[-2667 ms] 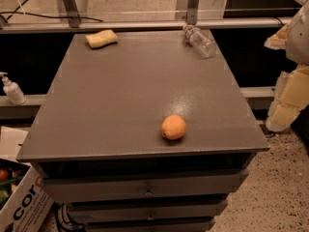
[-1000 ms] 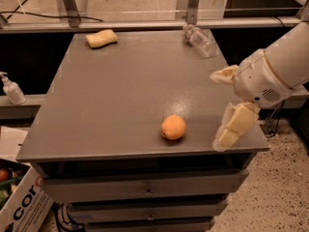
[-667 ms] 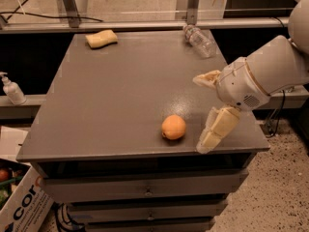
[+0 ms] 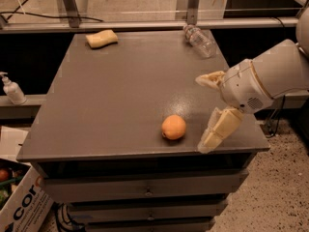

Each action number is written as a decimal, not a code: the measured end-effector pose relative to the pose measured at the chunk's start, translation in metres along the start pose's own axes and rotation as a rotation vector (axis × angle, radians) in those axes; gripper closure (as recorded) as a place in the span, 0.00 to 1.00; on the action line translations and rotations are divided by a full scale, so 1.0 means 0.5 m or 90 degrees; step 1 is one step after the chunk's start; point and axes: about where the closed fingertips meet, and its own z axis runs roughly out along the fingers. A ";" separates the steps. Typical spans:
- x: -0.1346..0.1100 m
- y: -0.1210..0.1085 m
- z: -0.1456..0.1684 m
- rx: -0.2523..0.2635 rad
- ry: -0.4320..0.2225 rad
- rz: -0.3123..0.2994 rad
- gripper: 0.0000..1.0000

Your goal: Move orange near sponge

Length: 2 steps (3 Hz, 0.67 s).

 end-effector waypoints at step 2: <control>0.018 -0.002 0.054 -0.002 -0.077 -0.014 0.00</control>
Offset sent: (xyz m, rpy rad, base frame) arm 0.0119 0.0153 -0.0448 0.1815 -0.0442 0.0525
